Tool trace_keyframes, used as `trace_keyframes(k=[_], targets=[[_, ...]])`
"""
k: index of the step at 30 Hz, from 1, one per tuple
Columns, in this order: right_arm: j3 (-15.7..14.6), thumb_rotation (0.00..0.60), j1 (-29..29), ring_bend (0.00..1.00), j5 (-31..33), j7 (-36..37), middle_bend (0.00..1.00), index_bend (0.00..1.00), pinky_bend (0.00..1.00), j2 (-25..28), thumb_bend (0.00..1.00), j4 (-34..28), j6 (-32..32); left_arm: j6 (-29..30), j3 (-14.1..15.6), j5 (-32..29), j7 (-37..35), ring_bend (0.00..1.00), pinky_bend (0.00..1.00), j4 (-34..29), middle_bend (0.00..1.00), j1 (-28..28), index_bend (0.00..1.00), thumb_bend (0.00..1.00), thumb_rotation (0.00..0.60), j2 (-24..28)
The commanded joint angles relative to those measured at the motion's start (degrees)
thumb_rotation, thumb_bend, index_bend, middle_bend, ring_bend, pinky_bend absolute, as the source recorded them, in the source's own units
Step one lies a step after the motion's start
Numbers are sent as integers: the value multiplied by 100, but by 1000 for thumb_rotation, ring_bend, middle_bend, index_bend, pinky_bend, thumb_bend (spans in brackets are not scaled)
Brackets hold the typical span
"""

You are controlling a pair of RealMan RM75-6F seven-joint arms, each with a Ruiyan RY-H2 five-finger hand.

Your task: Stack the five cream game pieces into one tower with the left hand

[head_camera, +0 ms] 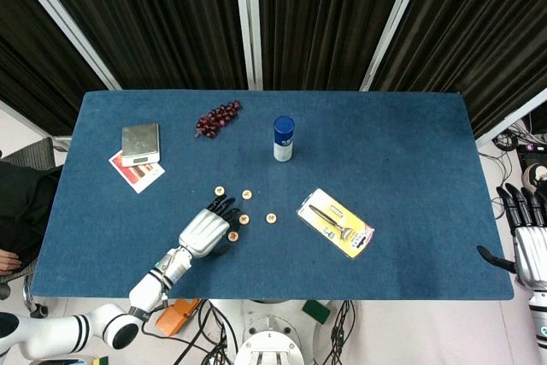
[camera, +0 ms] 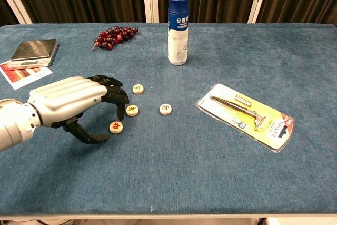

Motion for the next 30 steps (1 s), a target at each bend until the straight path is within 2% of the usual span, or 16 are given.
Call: trace_keyframes(k=[1,12,23,30], targets=[[10,600,5,0,34,20,98,0,60,6,175,24,-27,17,7,-31,12,23,22,35,179,-16,423,312,600,-39],[17,600,18,0,47,44,99,0,60,0,174,47,-62,96,67,-131,112,0,12,163,137,-46,425,319,600,-118],[23,600,8,0,69,47,98,0,60,3,175,45,-64,254,95,-51,-182,0,12,334,137,-70,505,387,600,-276],[26,600,-7,0,59,41,98,0,60,18,174,31,-33,374,-144,-181,-308,0,12,182,137,-119,513,390,600,-180]])
